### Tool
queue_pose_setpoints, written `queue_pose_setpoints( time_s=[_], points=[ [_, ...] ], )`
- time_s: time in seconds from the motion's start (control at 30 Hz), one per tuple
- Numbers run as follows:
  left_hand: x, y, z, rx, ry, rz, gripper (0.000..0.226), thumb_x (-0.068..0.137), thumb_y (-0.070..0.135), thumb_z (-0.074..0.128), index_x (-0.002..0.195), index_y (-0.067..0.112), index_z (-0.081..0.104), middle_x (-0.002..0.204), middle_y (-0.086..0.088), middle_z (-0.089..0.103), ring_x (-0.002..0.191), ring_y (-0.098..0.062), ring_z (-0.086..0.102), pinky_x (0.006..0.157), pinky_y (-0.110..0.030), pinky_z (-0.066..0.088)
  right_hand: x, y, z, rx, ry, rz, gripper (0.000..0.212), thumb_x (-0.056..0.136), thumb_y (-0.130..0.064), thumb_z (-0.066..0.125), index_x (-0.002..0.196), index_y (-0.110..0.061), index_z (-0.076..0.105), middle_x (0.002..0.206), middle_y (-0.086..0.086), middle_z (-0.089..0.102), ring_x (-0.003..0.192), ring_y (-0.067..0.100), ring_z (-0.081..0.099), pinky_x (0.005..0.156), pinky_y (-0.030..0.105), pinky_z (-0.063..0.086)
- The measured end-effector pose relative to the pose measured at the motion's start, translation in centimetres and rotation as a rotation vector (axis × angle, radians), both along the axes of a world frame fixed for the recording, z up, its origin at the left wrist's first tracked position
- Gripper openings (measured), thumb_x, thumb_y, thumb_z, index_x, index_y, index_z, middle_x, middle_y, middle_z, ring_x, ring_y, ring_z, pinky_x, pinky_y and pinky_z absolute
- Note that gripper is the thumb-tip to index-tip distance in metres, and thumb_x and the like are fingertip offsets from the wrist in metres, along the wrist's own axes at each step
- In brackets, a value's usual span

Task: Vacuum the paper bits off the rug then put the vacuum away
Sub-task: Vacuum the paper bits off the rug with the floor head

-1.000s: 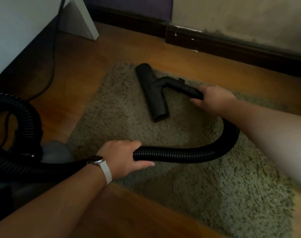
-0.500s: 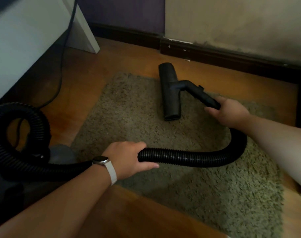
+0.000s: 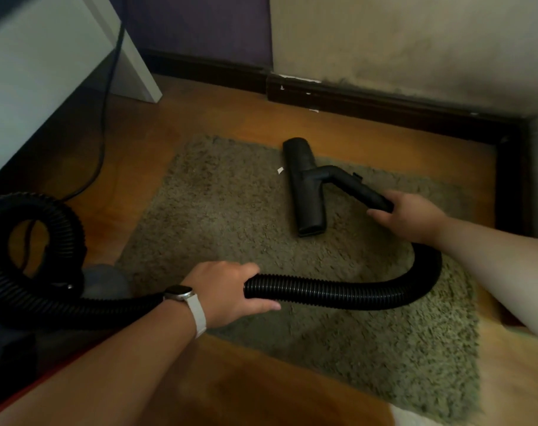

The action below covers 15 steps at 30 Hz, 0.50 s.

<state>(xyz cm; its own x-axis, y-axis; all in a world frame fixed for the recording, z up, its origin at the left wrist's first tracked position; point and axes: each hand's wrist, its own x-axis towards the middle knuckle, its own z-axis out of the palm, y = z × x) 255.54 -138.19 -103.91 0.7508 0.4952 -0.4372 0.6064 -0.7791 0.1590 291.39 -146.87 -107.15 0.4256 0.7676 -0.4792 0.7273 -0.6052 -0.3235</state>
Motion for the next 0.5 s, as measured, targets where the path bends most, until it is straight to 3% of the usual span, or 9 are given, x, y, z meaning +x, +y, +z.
queue_pose_setpoints(
  time_s=[0.5],
  points=[
    [-0.9,0.9,-0.3,-0.043,-0.039,0.063,0.062,0.072,0.089,0.039,0.097,0.035,0.055,0.077,0.012,0.057,0.073,-0.004,0.057,0.066,-0.026,0.050,-0.2,5.1,-1.4,0.005,0.079,-0.089,0.041,0.097,-0.052,0.052,0.127,-0.024,0.053,0.095,0.000,0.061,0.081,0.019,0.062,0.069,0.035,0.053]
  ],
)
